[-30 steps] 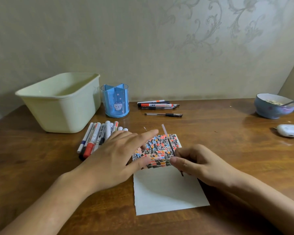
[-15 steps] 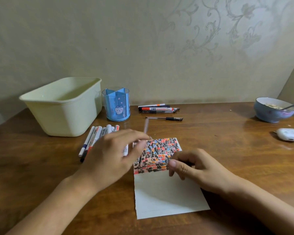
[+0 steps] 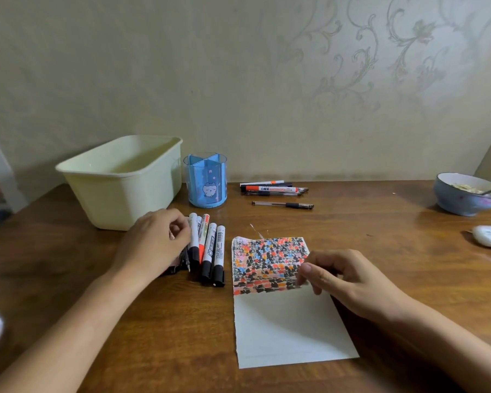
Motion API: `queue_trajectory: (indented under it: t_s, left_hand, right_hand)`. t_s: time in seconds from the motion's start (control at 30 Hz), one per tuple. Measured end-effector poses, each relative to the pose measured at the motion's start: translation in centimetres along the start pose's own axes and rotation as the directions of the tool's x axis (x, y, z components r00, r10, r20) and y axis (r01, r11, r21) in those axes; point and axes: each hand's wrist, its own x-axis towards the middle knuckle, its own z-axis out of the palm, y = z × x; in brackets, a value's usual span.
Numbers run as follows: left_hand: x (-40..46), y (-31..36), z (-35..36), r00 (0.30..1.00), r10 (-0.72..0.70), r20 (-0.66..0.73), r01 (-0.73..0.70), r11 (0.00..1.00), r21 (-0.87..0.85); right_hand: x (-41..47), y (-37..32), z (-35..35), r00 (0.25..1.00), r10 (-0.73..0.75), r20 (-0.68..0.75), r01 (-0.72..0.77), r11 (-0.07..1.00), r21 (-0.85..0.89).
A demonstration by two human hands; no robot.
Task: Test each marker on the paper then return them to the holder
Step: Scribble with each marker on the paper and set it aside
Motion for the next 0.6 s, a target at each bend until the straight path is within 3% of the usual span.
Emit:
queue_trajectory:
  t_s: [0.17,0.43,0.6]
  left_hand:
    - [0.03,-0.58,0.69,0.997,0.054,0.058,-0.058,0.997,0.06]
    - [-0.12,-0.07,0.79,0.982,0.022,0.186,-0.05,0.988,0.145]
    - [-0.2,-0.09,0.88,0.977,0.051,0.209,-0.077,0.99,0.119]
  right_hand:
    - [0.05,-0.01,-0.05,1.0,0.003,-0.008,-0.003,1.0,-0.001]
    - [0.05,0.24,-0.14,1.0,-0.001,-0.006,0.0,1.0,-0.012]
    - [0.17,0.33,-0.14,1.0,-0.004,-0.009,0.004,0.999,-0.032]
